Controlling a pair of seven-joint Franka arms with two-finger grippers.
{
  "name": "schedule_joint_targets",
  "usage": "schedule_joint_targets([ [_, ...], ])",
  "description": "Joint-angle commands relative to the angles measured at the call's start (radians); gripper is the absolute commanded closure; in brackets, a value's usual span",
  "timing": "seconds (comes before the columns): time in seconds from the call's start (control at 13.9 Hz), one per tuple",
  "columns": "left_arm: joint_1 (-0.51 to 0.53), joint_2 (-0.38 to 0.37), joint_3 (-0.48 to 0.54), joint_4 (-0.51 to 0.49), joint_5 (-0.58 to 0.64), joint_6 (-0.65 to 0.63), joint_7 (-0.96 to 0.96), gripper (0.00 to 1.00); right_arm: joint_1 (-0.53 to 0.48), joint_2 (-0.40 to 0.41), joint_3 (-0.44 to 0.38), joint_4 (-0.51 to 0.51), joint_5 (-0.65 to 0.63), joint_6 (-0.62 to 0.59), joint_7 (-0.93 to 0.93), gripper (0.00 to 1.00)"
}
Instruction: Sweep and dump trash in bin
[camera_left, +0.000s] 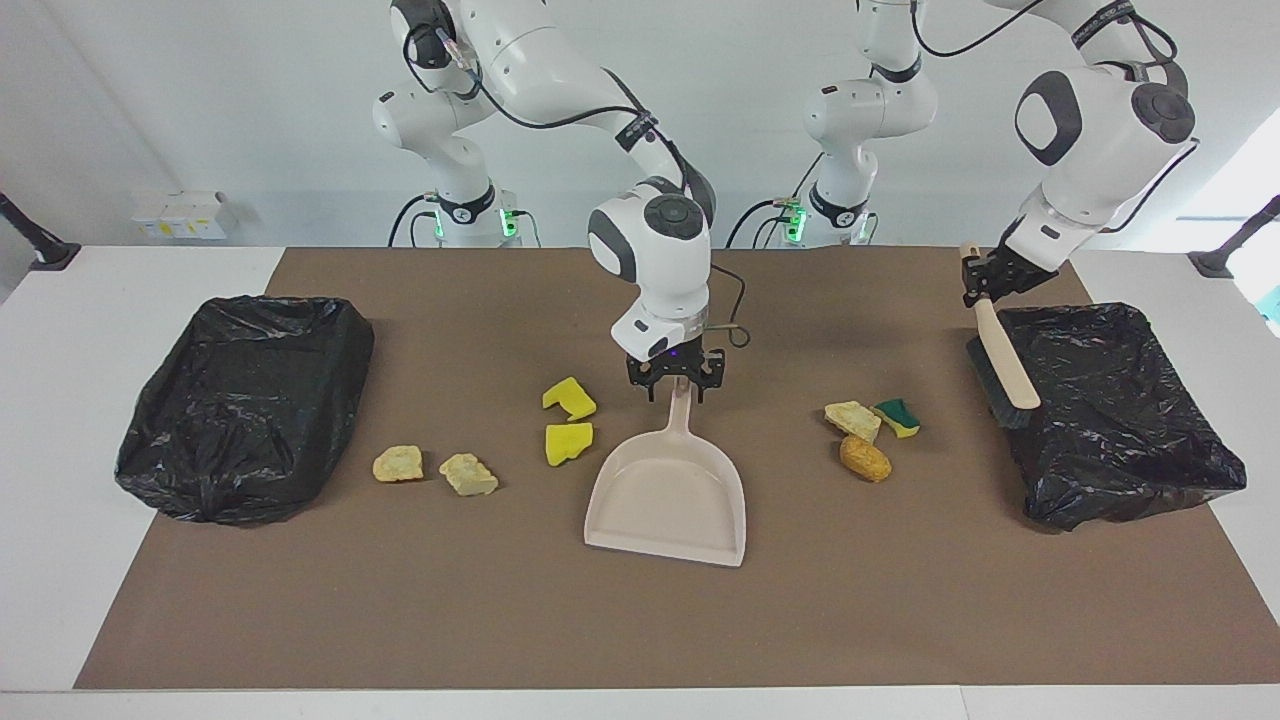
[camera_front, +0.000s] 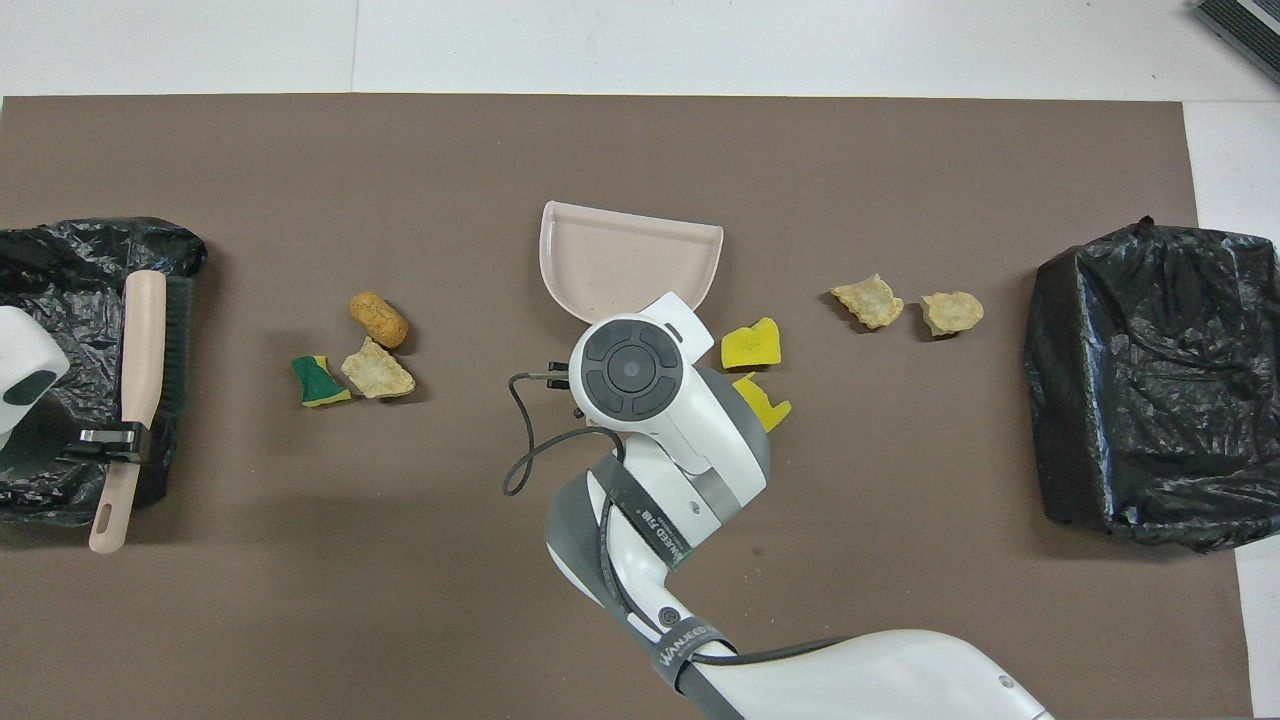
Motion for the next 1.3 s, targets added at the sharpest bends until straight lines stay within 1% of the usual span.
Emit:
schedule_joint_targets([
  [0.0, 0.017, 0.021, -0.016, 0.022, 0.018, 0.010, 0.018, 1.00, 0.009, 0.003, -0.001, 0.000, -0.036, 0.000, 0.016, 0.59],
  [0.14, 0.017, 0.021, -0.016, 0.019, 0.018, 0.010, 0.017, 1.00, 0.009, 0.003, -0.001, 0.009, -0.051, -0.006, 0.016, 0.78],
  [0.22, 0.017, 0.021, -0.016, 0.016, 0.018, 0.010, 0.017, 1.00, 0.004, 0.000, -0.001, 0.012, -0.053, -0.009, 0.010, 0.92],
  [0.29, 0.017, 0.021, -0.016, 0.016, 0.018, 0.014, 0.017, 1.00, -0.004, -0.003, -0.001, 0.012, -0.053, -0.010, 0.006, 1.00],
  [0.58, 0.020, 0.021, -0.016, -0.001, 0.016, 0.028, -0.005, 1.00, -0.011, -0.009, -0.001, 0.009, -0.039, -0.006, -0.008, 1.00],
  [0.65, 0.022, 0.022, -0.016, -0.006, 0.016, 0.029, -0.028, 1.00, -0.011, -0.009, -0.001, 0.006, -0.034, -0.004, -0.010, 0.96],
  [0.72, 0.020, 0.022, -0.016, -0.018, 0.016, 0.046, -0.058, 1.00, -0.013, -0.011, -0.001, 0.004, -0.031, -0.006, -0.010, 0.75],
  [0.79, 0.019, 0.022, -0.016, -0.030, 0.016, 0.069, -0.098, 1.00, -0.011, -0.011, -0.003, 0.004, -0.033, -0.009, -0.008, 0.73],
  [0.94, 0.016, 0.030, -0.016, -0.035, 0.014, 0.085, -0.161, 1.00, -0.013, -0.011, -0.003, 0.007, -0.039, -0.010, -0.008, 0.62],
  [1.08, 0.011, 0.037, -0.016, -0.040, 0.014, 0.089, -0.186, 1.00, -0.011, -0.011, -0.004, 0.007, -0.050, -0.010, -0.005, 0.62],
  [1.15, 0.007, 0.037, -0.016, -0.050, 0.014, 0.092, -0.195, 1.00, -0.011, -0.011, -0.004, 0.009, -0.050, -0.010, -0.007, 0.68],
  [1.22, 0.002, 0.039, -0.016, -0.056, 0.014, 0.097, -0.206, 1.00, -0.011, -0.015, -0.006, 0.010, -0.050, -0.013, -0.008, 0.71],
])
